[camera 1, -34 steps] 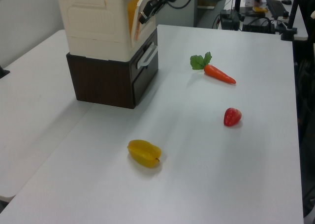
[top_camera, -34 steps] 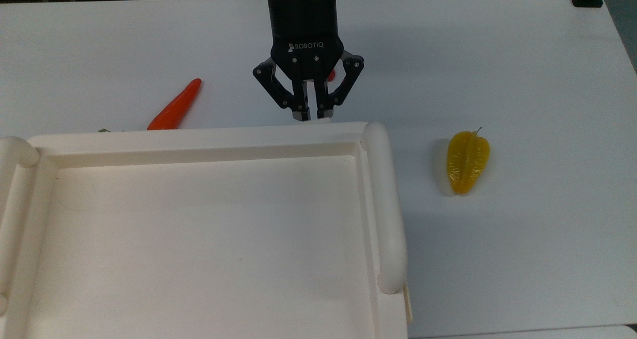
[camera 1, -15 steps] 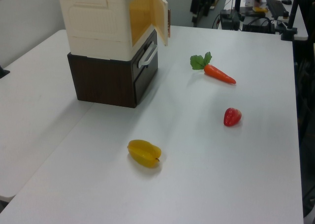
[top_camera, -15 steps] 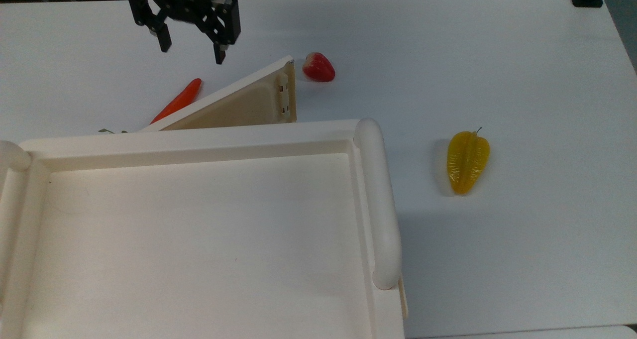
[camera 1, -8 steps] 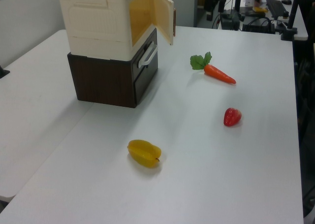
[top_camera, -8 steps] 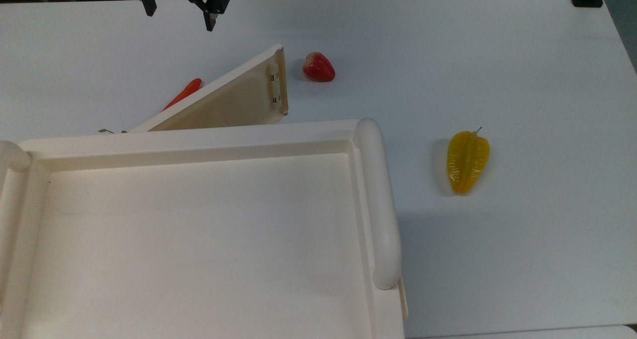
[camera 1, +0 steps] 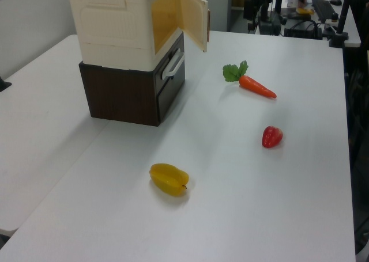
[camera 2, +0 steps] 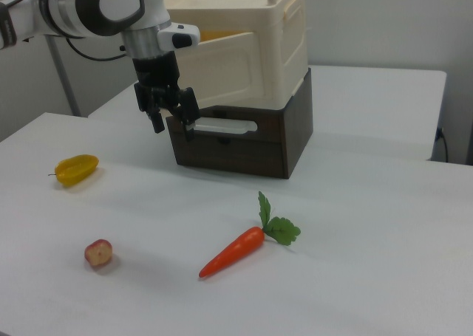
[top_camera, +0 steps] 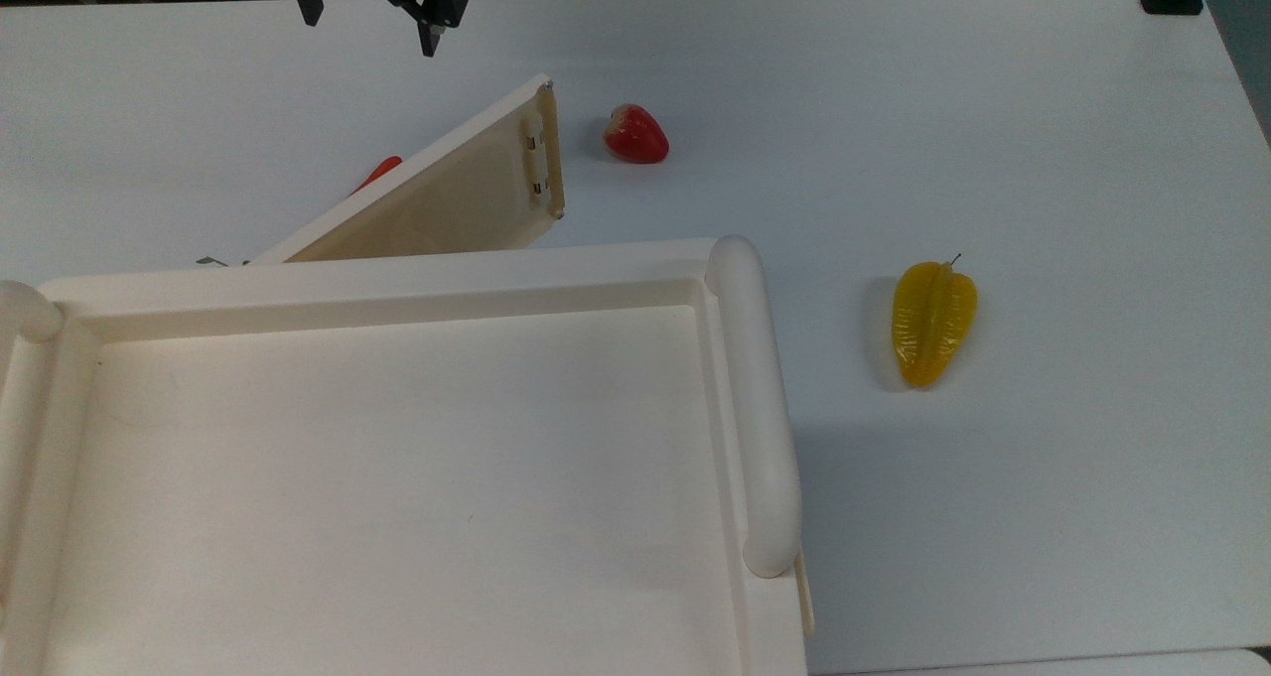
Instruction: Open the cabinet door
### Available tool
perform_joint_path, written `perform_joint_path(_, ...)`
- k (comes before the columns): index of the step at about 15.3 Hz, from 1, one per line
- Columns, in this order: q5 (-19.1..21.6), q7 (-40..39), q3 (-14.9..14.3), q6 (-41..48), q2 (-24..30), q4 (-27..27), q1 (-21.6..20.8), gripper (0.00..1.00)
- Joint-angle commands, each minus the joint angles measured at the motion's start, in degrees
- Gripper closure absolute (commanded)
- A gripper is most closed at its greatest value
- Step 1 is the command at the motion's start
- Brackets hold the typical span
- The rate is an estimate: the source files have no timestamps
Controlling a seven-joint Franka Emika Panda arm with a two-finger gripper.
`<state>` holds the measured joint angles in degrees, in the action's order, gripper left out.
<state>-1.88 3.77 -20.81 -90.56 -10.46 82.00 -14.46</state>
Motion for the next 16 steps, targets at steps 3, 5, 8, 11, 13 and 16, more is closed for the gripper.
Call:
perform_joint_path(3, -1.46, 0.28, -0.10, 0.38, 3.95, 2.29, 0.05, 0.00)
perform_joint_path(5, -1.29, -0.25, -0.63, 0.38, 4.39, 1.85, 0.40, 0.00)
perform_joint_path(8, -1.11, -0.60, -0.63, 0.64, 5.80, 1.85, 2.59, 0.00)
perform_joint_path(11, -0.58, -0.86, -0.72, 0.03, 5.80, 1.67, 4.52, 0.00)
perform_joint_path(13, -0.41, -2.26, -0.72, 0.38, 5.89, 1.41, 5.24, 0.00)
perform_joint_path(16, -0.32, -2.54, -0.54, 0.29, 5.71, 1.41, 5.24, 0.00)
